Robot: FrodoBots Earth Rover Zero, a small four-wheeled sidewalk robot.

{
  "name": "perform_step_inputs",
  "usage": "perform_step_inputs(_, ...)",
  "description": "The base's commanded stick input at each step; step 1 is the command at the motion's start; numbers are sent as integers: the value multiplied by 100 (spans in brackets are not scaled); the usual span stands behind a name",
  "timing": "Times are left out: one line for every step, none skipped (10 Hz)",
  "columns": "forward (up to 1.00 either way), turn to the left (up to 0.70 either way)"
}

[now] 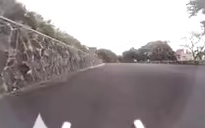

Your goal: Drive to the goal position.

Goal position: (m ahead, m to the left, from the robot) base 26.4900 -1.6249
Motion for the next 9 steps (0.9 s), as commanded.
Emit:
perform_step_inputs(70,-35)
perform_step_inputs(70,-35)
perform_step_inputs(70,-35)
perform_step_inputs(70,-18)
perform_step_inputs(70,0)
perform_step_inputs(70,0)
perform_step_inputs(70,0)
perform_step_inputs(70,0)
perform_step_inputs(70,0)
